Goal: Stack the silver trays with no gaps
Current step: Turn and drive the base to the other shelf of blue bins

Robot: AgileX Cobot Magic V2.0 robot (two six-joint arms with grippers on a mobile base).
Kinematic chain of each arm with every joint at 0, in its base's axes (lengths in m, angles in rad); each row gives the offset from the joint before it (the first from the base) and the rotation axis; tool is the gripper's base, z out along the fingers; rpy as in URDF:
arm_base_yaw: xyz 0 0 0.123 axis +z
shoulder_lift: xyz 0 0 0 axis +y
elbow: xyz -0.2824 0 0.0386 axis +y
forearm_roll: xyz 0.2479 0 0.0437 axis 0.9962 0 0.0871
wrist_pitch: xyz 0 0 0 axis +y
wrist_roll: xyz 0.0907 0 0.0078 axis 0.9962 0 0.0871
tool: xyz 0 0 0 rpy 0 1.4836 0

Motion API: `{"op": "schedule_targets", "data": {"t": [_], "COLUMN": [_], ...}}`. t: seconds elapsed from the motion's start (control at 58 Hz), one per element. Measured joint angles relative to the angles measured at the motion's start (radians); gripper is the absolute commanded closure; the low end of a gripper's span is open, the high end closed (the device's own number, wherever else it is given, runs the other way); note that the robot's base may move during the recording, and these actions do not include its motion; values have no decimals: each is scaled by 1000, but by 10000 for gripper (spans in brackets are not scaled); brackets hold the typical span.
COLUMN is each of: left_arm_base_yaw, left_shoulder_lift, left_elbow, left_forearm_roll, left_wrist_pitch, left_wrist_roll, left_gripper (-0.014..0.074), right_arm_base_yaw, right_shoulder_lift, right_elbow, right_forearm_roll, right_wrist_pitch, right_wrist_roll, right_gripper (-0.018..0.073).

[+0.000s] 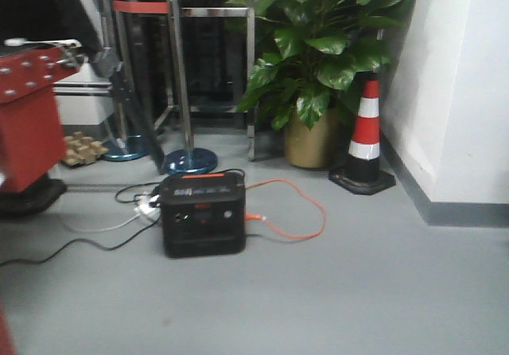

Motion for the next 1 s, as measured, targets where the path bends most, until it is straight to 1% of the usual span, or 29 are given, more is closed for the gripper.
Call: {"op": "schedule_targets", "data": {"t": [1.0], "left_arm_base_yaw": [0], "left_shoulder_lift": [0], "left_elbow": [0], "left_forearm_roll": [4], "left_wrist_pitch": [2], "left_wrist_roll": [0], "left_gripper": [603], "right_arm_base_yaw": [0], "right_shoulder_lift": [0], "right_elbow": [0], "right_forearm_roll": [4], "right_wrist_pitch": [-9], "right_wrist_roll": [-5], "right_gripper": [637]}}
